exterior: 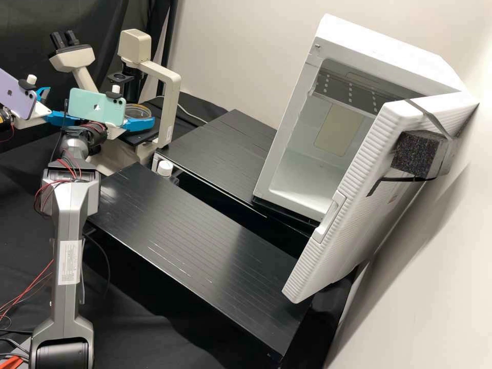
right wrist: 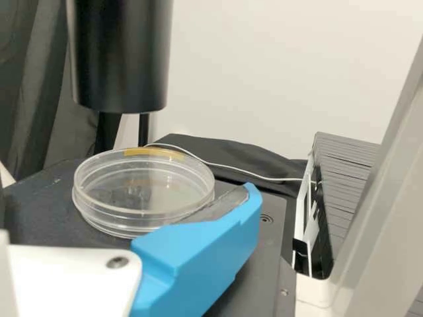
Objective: Move the petri dish to the bench.
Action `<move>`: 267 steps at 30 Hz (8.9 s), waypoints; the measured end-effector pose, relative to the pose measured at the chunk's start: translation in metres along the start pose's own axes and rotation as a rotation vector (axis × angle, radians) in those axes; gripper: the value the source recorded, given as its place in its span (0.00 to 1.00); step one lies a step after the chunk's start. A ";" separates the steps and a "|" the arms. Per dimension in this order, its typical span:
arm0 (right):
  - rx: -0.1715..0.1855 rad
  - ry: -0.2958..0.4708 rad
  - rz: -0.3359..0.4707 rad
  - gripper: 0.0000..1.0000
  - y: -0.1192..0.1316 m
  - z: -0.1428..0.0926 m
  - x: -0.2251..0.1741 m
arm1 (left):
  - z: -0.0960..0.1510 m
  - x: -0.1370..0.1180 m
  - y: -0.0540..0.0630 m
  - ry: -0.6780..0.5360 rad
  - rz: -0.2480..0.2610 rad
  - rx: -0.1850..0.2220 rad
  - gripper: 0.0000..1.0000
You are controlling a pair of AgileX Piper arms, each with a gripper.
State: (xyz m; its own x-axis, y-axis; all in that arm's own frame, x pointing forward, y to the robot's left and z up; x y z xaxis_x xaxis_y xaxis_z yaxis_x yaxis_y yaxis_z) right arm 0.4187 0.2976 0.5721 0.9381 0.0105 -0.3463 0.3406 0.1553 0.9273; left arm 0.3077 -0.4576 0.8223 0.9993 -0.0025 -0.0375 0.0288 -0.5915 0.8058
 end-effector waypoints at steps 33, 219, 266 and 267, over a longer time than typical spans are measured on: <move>0.041 0.045 -0.089 0.00 -0.005 -0.002 0.001 | 0.000 0.000 0.000 0.000 0.000 0.000 1.00; -0.027 0.070 -0.050 0.00 0.000 0.010 -0.034 | 0.000 0.000 0.000 0.001 0.000 -0.001 1.00; -0.045 0.118 -0.006 0.00 -0.002 0.024 -0.042 | 0.000 0.000 0.000 0.001 0.000 -0.001 1.00; -0.038 0.123 -0.002 0.00 -0.002 0.025 -0.044 | 0.000 0.000 0.000 0.001 0.000 -0.001 1.00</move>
State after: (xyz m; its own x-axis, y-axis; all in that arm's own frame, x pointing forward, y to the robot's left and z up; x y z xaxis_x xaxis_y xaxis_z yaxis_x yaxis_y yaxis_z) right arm 0.3787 0.2719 0.5890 0.9216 0.1310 -0.3654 0.3379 0.1925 0.9213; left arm 0.3077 -0.4575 0.8224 0.9993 -0.0017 -0.0367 0.0286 -0.5908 0.8063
